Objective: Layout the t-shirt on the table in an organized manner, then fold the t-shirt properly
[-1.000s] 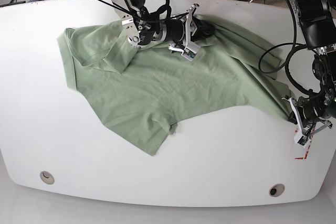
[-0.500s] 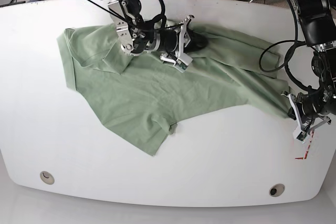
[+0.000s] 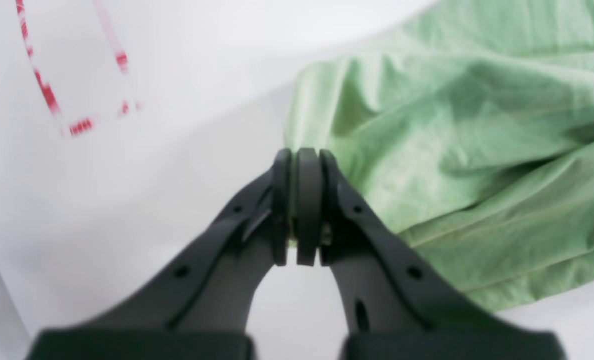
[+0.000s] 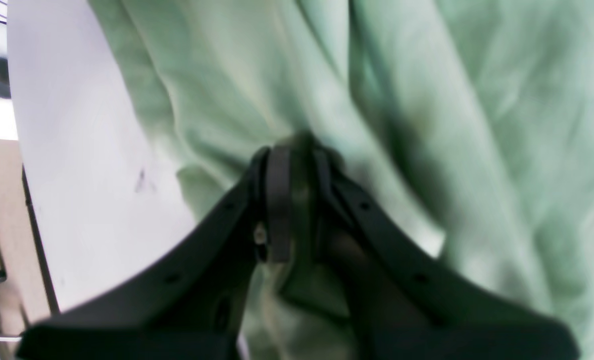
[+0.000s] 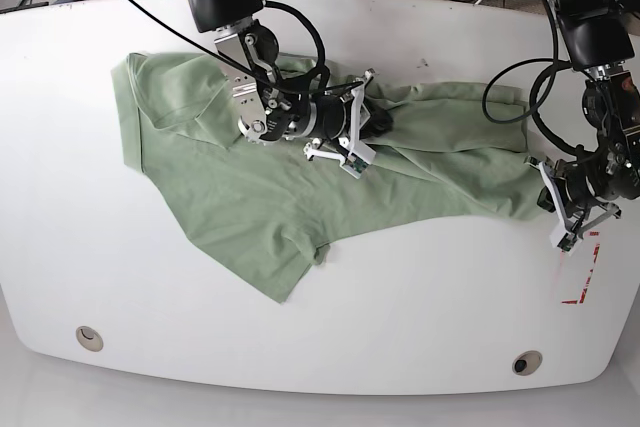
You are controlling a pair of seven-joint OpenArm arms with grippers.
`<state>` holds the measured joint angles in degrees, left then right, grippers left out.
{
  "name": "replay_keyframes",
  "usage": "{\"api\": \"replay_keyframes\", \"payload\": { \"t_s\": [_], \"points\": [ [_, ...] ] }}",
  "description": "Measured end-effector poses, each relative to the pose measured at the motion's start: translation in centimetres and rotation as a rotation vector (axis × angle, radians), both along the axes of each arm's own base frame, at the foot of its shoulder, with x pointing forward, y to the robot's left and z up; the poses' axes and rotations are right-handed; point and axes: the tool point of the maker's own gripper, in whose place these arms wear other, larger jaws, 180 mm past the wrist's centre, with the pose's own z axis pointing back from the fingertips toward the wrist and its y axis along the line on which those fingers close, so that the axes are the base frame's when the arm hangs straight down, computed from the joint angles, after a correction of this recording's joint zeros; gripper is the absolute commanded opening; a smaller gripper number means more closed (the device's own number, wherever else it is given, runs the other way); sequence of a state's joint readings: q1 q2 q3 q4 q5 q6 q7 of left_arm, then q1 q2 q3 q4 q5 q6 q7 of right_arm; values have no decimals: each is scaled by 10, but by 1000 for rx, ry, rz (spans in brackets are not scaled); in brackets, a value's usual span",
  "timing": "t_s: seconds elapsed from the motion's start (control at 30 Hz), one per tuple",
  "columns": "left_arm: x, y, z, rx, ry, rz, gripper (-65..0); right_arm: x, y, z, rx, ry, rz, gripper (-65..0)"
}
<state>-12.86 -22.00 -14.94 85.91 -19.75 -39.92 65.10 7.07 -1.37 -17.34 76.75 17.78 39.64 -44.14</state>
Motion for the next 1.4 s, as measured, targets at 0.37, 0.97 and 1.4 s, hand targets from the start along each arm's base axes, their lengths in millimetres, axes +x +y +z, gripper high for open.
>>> {"api": "replay_keyframes", "payload": {
  "t_s": [0.37,0.97,1.4],
  "points": [
    [-7,-21,-11,-36,13,-25,-650,0,4,1,4,2,2,-579],
    [-6,-17,-10,-26,13,-21,-650,-17,-6,24,7,-83,8,0],
    [-8,-17,-11,-26,16,-22,-650,20,8,94,64,-288,6,0]
  ]
}}
